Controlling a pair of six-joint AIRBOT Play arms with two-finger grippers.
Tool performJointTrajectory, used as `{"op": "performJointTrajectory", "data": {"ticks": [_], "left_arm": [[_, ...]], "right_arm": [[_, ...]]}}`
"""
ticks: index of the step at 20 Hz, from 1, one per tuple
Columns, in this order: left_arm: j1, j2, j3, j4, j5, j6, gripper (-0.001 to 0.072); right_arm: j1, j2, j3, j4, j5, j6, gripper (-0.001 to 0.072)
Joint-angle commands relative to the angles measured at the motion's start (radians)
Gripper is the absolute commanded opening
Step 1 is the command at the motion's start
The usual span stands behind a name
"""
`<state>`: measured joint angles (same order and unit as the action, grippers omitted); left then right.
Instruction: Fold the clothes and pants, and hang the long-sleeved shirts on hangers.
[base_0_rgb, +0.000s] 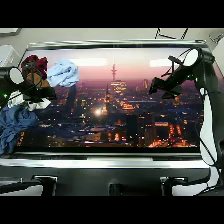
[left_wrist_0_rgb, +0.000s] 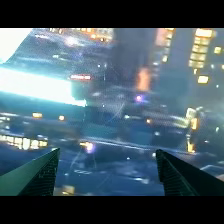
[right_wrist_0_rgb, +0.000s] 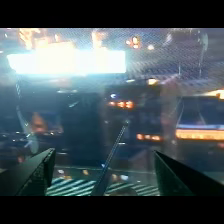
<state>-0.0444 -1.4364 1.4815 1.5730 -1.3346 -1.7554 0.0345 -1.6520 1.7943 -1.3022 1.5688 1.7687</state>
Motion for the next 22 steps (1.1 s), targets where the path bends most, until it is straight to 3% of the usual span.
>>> {"op": "performJointTrajectory", "data": {"ticks": [1,13,15,18,21,22], "left_arm": [[-0.001,0.0,0.0,0.0,0.0,0.0,0.0698],[-0.001,-0.001,-0.001,0.0,0.01,-0.003,0.0698],[-0.001,-0.013,0.0,-0.005,0.119,-0.004,0.0697],[-0.004,-0.045,0.0,-0.134,0.296,-0.004,0.0696],[-0.021,-0.126,0.0,-0.145,0.718,-0.007,0.0695],[-0.018,-0.164,0.006,-0.145,0.872,-0.058,0.0692]], "right_arm": [[0.001,0.0,0.001,0.0,0.0,0.0,0.0705],[0.001,0.0,0.001,0.0,0.0,0.0,0.0705],[0.001,0.0,0.001,0.0,-0.034,-0.002,0.0705],[0.001,0.0,0.001,-0.013,-0.161,-0.004,0.0705],[0.001,0.0,0.001,-0.082,-0.281,-0.028,0.0685],[0.001,0.0,0.001,-0.106,-0.312,-0.061,0.0673]]}}
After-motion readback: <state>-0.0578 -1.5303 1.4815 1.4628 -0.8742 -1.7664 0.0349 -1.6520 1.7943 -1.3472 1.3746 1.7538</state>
